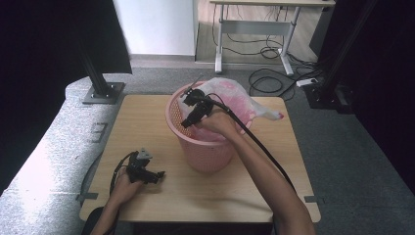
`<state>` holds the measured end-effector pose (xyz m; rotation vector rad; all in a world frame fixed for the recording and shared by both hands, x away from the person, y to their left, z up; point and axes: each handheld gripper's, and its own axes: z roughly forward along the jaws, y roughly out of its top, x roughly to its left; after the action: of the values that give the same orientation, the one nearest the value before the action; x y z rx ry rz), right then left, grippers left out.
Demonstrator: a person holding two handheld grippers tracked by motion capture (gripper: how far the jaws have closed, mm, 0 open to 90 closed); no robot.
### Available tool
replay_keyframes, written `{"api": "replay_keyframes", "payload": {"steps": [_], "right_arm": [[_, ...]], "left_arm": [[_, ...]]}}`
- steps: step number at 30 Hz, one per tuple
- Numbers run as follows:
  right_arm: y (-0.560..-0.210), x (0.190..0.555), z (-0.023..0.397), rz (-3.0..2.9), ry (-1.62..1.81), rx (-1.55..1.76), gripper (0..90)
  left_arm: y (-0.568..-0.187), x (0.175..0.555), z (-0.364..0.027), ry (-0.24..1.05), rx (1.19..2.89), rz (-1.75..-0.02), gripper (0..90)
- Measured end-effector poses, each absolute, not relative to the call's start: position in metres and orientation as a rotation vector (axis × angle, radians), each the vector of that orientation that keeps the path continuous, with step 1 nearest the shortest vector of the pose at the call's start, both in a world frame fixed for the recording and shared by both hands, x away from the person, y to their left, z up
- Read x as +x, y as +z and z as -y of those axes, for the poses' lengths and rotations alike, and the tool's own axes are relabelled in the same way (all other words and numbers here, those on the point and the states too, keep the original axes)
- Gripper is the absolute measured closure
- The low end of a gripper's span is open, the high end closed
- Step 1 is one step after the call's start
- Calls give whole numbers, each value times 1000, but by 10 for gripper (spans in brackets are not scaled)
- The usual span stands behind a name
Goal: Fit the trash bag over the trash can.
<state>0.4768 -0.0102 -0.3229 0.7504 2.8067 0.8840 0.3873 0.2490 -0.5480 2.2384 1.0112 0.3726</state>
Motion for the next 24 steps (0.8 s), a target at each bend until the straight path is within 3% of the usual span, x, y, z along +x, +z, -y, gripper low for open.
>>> {"api": "replay_keyframes", "payload": {"steps": [5, 24], "right_arm": [[-304, 477, 32, -2739, 917, 720, 293], [-273, 513, 125, -2385, 738, 992, 314]], "left_arm": [[-548, 387, -249, 372, 2239, -1010, 0], [-548, 387, -249, 371, 2239, -1009, 0]]}}
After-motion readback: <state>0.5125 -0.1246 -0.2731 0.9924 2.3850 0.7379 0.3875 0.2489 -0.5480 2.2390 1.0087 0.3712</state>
